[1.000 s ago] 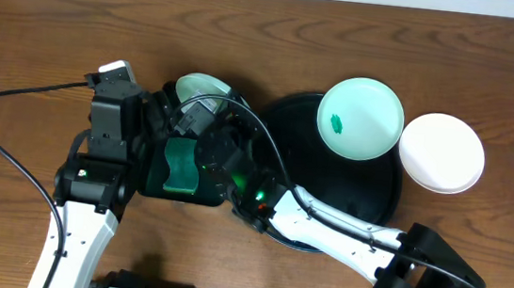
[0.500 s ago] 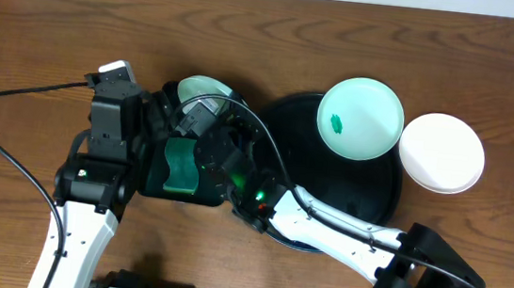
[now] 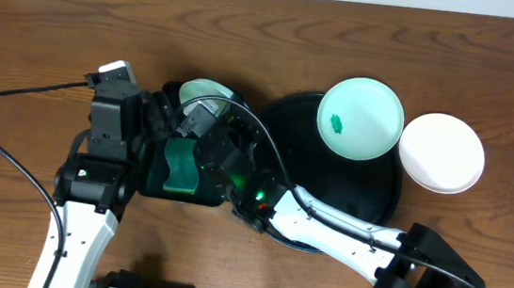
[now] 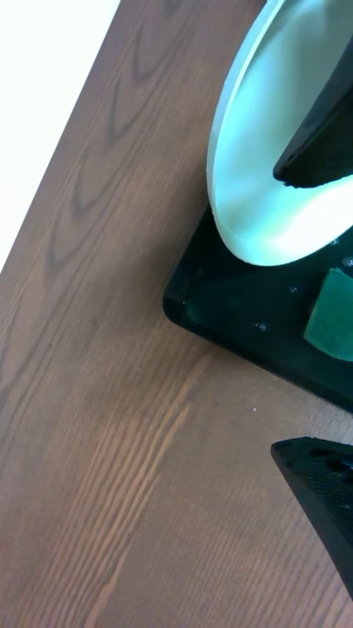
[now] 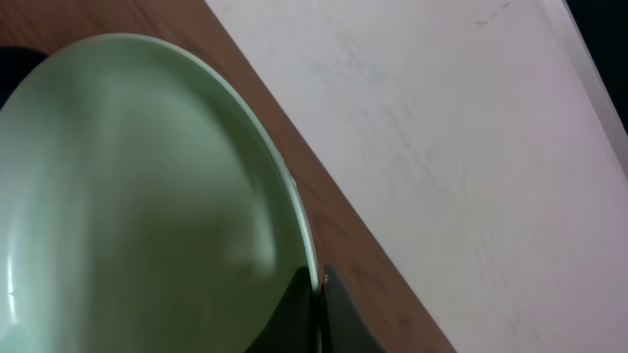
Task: Clean dirty plates on tray and stack at the side
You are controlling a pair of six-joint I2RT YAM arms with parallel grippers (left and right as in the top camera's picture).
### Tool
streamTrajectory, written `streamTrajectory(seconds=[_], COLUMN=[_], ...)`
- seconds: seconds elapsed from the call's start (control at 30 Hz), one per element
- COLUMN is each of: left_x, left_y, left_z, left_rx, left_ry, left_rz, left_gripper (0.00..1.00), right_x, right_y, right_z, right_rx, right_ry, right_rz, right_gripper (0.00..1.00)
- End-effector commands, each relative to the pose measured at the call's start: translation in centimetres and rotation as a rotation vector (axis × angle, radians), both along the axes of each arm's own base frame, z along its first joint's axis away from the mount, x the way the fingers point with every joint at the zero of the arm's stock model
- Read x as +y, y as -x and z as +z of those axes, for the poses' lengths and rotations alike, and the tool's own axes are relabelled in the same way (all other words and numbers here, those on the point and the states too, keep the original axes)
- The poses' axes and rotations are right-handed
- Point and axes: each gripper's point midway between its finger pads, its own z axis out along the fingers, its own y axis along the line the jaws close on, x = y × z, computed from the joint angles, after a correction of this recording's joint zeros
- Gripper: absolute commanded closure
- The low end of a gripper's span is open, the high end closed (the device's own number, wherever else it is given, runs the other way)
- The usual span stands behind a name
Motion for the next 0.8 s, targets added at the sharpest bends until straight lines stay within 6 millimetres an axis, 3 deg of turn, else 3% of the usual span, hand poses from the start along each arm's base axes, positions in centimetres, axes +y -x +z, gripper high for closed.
streamTrajectory(seconds=[0.0, 0.43, 0.77], left_x=[0.4, 0.4, 0.4], left_y=[-0.2, -0.2, -0.2], left_z=[0.8, 0.8, 0.8], left_rx=[-0.019, -0.019, -0.019], left_ry=[-0.013, -0.013, -0.013], left_rz=[0.012, 0.012, 0.012], left_gripper=[0.18, 0.18, 0.18], right_x=[-0.3, 0.2, -0.7], right_y=[-0.4, -0.7, -0.6], right_z=[0.4, 2.2, 1.3], right_rx=[-0.007, -0.059, -0.042], right_ry=[-0.019, -0.108, -0.046], right_rz=[-0.031, -0.032, -0.069], right_gripper=[0.99, 0.99, 0.99])
